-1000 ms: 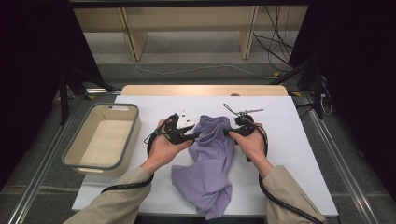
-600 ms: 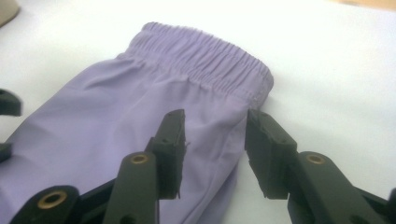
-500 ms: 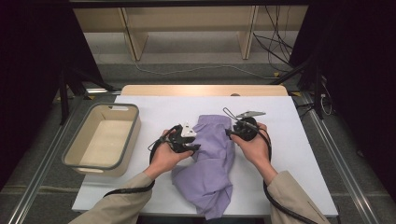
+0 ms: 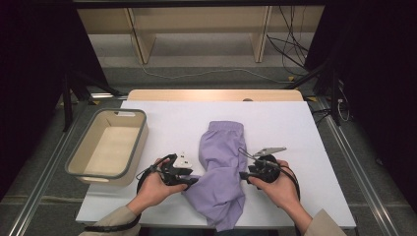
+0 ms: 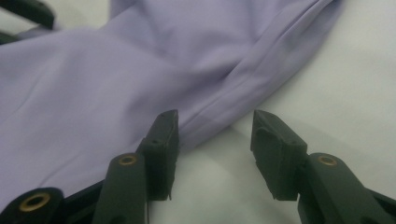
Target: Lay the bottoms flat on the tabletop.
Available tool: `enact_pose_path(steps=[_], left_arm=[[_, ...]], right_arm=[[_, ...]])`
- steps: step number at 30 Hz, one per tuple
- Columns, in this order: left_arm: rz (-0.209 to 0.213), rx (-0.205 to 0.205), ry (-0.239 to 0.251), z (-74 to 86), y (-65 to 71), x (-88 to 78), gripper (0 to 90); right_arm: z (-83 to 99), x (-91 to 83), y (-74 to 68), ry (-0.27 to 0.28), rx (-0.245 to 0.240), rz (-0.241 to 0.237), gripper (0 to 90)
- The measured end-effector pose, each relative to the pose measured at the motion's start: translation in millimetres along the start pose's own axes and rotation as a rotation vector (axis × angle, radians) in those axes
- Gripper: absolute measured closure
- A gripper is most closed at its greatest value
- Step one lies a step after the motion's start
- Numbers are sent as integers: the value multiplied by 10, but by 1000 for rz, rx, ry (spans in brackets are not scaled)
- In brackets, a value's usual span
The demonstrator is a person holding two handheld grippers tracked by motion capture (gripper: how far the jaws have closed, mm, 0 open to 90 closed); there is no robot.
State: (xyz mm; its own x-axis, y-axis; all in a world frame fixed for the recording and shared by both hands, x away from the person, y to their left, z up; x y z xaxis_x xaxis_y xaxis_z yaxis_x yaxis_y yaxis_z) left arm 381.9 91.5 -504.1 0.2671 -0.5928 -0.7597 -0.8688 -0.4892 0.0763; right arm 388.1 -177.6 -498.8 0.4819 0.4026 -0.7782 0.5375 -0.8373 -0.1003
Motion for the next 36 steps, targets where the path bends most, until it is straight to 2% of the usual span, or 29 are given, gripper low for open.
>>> enact_pose_path(steps=[3, 6, 7, 10, 13, 15, 16, 17, 20, 22, 25, 27, 28, 29, 32, 34, 36], left_arm=[[24, 4, -24, 71, 8, 15, 553], [26, -2, -24, 91, 3, 28, 544], [30, -6, -28, 95, 5, 48, 541], [36, 6, -40, 95, 18, 58, 530], [39, -14, -38, 97, 36, 56, 554], [42, -13, -43, 97, 42, 51, 599], [41, -22, -45, 95, 62, 51, 625], [33, -23, -50, 94, 73, 49, 639], [9, -19, -74, 97, 105, 28, 748], [22, -50, -93, 106, 132, 2, 833], [38, -90, -102, 116, 168, -40, 866], [43, -99, -102, 118, 183, -59, 874], [46, -107, -100, 120, 201, -82, 875], [58, -131, -83, 120, 246, -140, 876], [83, -169, -34, 124, 314, -246, 875], [88, -170, -18, 128, 329, -284, 875], [102, -183, 28, 129, 393, -367, 875]], right_arm=[[112, -42, -111, -18, -20, -34, 525], [161, -73, -172, -26, -32, -53, 529], [195, -85, -230, -27, -41, -71, 534], [222, -70, -319, -41, -66, -85, 548], [249, -21, -384, -69, -97, -83, 604], [261, -7, -402, -74, -109, -78, 635], [260, -15, -431, -82, -136, -53, 731], [263, -16, -445, -92, -138, -63, 781], [274, -21, -450, -101, -138, -43, 871], [274, -44, -441, -113, -121, -46, 891], [277, -96, -413, -130, -95, -39, 895], [288, -130, -388, -141, -81, -31, 895], [296, -142, -372, -150, -84, -24, 895], [301, -148, -367, -155, -71, -12, 894], [318, -165, -335, -179, -69, 10, 892], [317, -178, -325, -197, -69, 28, 886], [294, -200, -323, -191, -50, 36, 854]])
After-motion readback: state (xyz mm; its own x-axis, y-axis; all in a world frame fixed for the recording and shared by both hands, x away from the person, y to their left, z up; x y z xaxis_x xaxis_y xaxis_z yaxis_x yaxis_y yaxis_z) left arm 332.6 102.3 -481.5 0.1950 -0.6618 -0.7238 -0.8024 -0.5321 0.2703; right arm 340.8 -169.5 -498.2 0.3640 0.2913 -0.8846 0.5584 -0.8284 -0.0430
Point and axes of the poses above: each handheld gripper's, and its own axes: x roughly forward along the jaws, z roughly out of its underside, y roughly to its right, the point moved 4 cm from there along x, roughly forward along the jaws, and after that the axes turned 6 degrees about z, right-handed, at the moved point
